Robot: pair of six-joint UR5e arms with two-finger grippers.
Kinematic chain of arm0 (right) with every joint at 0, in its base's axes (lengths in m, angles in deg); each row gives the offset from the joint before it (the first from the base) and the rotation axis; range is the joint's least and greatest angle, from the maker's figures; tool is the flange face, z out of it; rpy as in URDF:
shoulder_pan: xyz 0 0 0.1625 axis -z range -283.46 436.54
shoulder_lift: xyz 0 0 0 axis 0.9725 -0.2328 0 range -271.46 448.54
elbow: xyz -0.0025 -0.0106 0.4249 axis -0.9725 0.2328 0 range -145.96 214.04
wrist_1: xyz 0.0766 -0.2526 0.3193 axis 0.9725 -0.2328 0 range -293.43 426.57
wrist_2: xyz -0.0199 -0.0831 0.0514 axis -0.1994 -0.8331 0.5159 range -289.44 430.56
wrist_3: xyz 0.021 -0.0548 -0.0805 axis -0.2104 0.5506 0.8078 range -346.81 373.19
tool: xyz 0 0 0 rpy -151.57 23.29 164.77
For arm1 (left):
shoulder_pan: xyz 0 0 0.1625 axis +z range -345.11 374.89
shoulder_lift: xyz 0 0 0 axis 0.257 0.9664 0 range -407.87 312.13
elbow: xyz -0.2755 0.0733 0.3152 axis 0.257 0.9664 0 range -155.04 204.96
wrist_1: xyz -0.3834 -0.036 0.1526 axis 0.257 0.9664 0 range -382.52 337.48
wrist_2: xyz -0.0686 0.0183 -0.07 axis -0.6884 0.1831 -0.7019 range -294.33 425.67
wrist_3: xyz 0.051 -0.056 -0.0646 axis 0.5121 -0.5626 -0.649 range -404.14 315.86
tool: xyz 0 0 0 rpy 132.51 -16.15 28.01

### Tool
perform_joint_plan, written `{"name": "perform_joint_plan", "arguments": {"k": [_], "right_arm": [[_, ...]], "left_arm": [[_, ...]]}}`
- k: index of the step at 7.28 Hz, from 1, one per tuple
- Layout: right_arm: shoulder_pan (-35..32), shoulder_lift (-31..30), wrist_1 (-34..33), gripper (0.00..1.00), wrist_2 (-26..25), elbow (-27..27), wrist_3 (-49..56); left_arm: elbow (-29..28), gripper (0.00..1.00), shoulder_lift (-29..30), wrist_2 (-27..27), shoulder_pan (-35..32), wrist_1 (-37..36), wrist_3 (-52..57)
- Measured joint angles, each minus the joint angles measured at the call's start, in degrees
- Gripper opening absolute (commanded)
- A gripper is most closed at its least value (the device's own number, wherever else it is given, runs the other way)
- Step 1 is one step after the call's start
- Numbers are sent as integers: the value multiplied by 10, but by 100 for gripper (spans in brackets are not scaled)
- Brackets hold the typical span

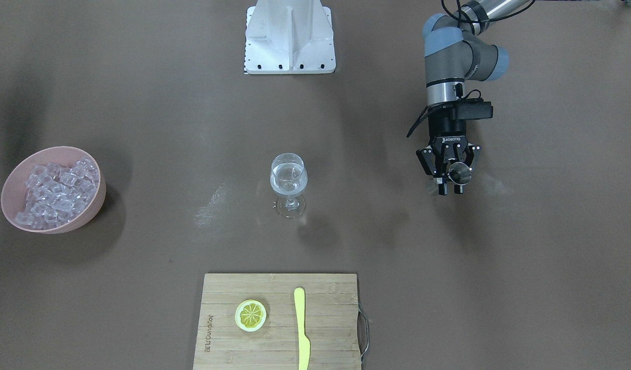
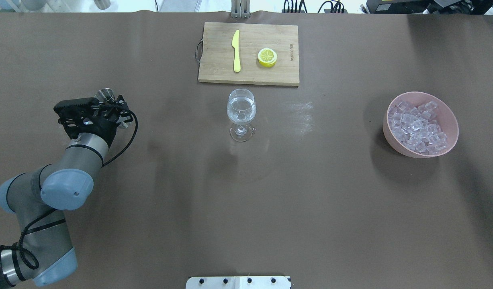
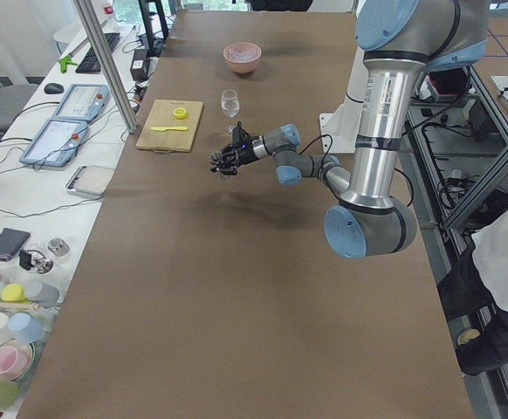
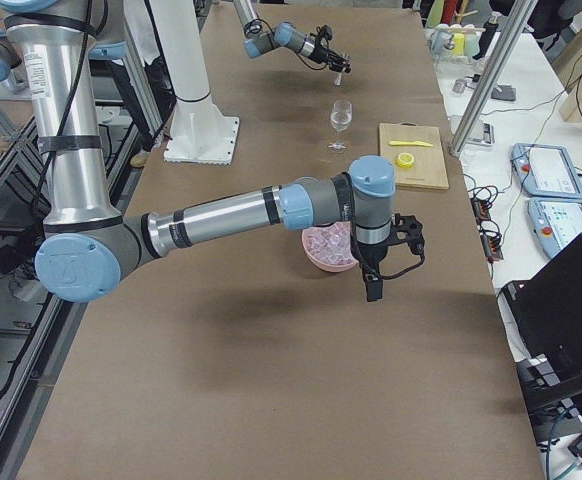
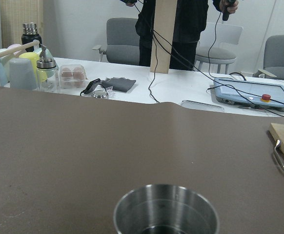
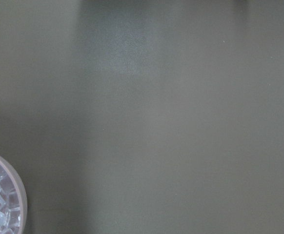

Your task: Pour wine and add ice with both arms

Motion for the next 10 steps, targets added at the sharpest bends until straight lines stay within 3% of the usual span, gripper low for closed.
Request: {"name": "perform_joint_plan", "arguments": {"k": [5, 8, 10], "right_arm": [[0, 0, 0, 100, 0, -1, -3], [-1, -1, 0, 100, 0, -1, -5], [-1, -1, 0, 100, 0, -2, -8]], "left_arm": [[33, 0, 12, -8, 2, 23, 67], [30, 0, 25, -56, 4, 108, 203], [31, 0, 57, -134, 5, 119, 258]]}}
